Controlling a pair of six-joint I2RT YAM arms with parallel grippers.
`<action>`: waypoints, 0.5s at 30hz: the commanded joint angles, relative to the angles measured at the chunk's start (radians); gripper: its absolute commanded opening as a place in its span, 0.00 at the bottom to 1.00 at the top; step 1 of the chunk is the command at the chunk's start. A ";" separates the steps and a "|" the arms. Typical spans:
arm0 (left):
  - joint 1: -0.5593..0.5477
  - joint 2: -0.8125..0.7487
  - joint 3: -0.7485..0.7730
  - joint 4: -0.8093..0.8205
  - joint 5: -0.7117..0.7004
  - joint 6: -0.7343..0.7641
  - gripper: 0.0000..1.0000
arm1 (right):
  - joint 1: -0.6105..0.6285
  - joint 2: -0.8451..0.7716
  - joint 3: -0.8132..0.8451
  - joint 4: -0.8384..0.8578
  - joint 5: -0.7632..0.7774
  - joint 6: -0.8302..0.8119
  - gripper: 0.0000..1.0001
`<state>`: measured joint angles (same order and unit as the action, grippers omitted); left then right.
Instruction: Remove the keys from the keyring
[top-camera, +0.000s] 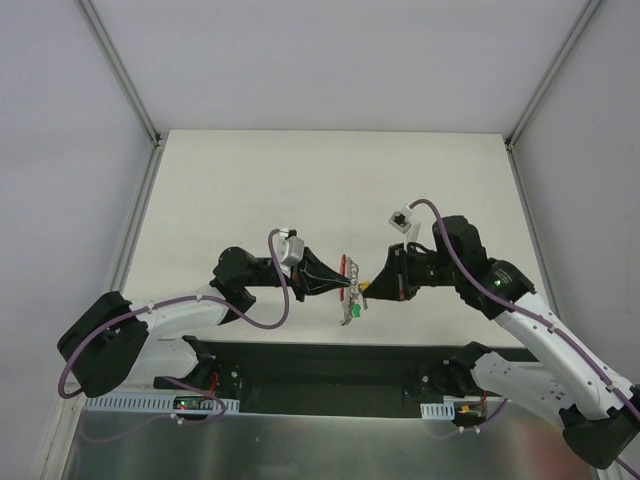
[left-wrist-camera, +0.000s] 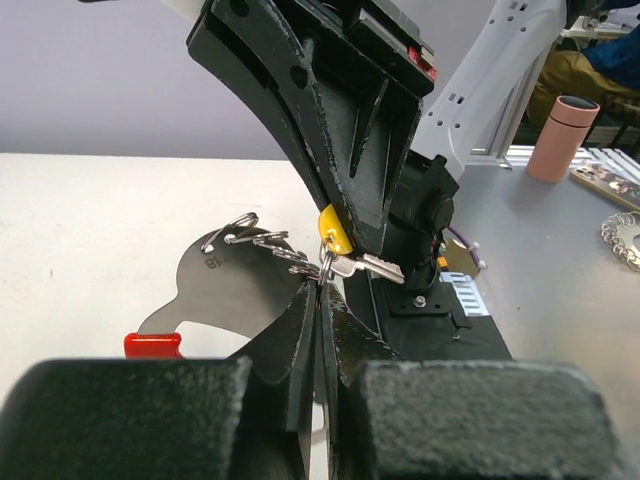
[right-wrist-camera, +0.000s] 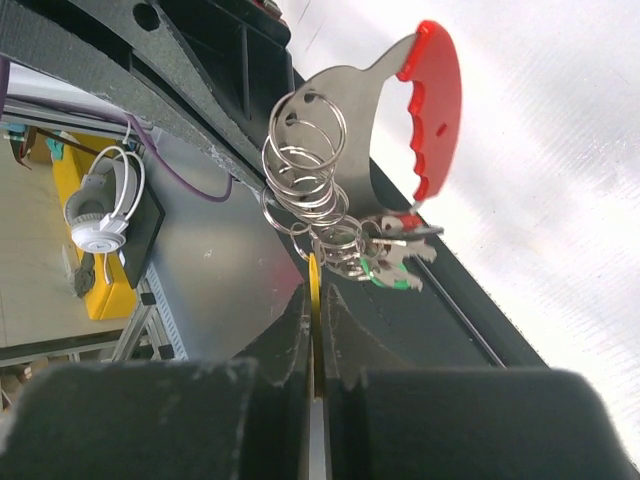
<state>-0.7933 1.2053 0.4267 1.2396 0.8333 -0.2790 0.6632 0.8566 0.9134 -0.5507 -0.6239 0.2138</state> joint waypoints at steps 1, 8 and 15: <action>-0.007 0.023 0.035 0.379 0.023 -0.083 0.00 | -0.001 -0.033 -0.039 0.072 0.023 0.059 0.01; -0.007 0.056 0.061 0.442 0.044 -0.144 0.00 | -0.001 -0.053 -0.065 0.100 0.035 0.084 0.01; -0.001 0.056 0.089 0.442 0.046 -0.146 0.00 | -0.001 -0.062 -0.102 0.095 0.078 0.085 0.01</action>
<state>-0.7925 1.2663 0.4526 1.2449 0.8566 -0.3985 0.6632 0.8051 0.8326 -0.4816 -0.5873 0.2867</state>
